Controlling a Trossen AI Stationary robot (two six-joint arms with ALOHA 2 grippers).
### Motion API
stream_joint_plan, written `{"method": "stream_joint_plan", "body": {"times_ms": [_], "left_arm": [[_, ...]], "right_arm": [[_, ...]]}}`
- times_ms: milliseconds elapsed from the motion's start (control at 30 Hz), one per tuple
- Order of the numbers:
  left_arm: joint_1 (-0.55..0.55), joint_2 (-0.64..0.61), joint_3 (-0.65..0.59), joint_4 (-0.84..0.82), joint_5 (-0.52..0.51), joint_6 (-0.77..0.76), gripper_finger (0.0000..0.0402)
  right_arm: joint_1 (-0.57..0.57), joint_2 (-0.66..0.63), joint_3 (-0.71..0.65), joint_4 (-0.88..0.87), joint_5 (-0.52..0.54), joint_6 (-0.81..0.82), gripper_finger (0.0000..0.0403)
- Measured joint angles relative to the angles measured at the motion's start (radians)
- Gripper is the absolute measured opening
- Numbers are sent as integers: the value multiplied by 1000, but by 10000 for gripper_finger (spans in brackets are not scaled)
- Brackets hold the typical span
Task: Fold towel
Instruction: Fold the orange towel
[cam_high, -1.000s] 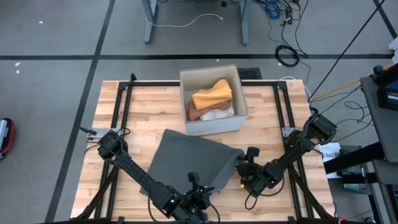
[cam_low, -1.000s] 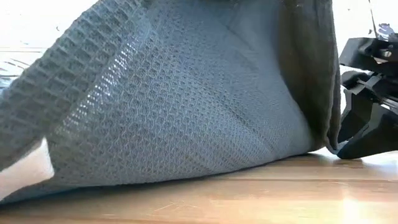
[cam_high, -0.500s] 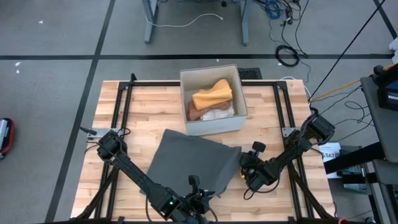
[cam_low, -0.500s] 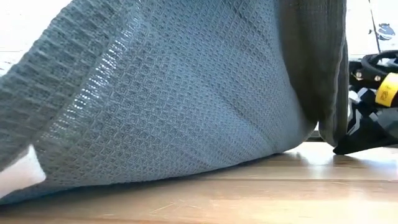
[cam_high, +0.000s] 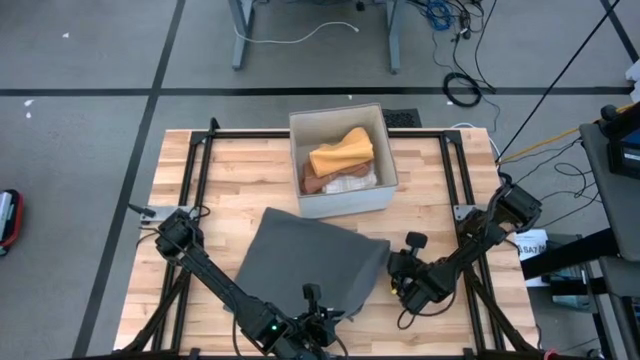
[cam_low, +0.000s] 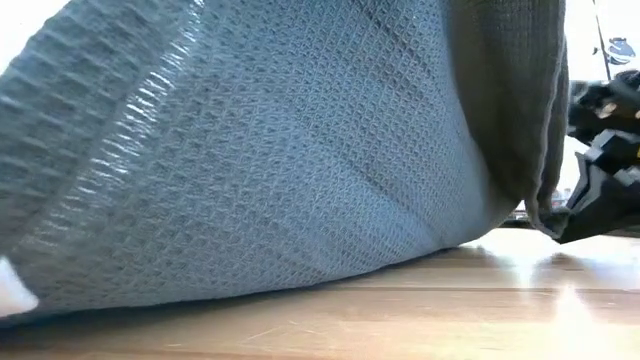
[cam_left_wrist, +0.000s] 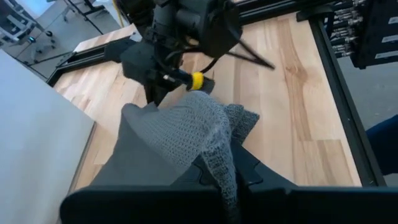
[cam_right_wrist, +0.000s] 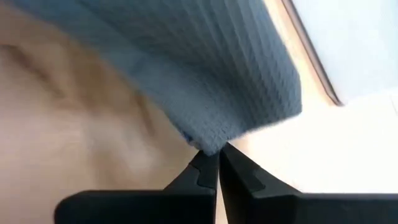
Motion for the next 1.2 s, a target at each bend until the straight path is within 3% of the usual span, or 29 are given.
{"method": "stream_joint_plan", "body": {"times_ms": [233, 533, 633, 800, 1067, 1200], "left_arm": [[1, 0, 0, 0, 1, 0, 0], [2, 0, 0, 0, 2, 6, 0], [5, 0, 0, 0, 1, 15, 0], [5, 0, 0, 0, 1, 16, 0], [5, 0, 0, 0, 1, 18, 0], [7, -1, 0, 0, 1, 23, 0]], "right_arm": [[62, 0, 21, 47, 11, -58, 25], [118, 0, 22, 148, 13, -46, 165], [125, 0, 22, 146, 7, -14, 191], [138, 0, 22, 141, 15, -10, 196], [150, 0, 23, 30, -14, 63, 173], [163, 0, 23, 84, -11, 32, 171]]}}
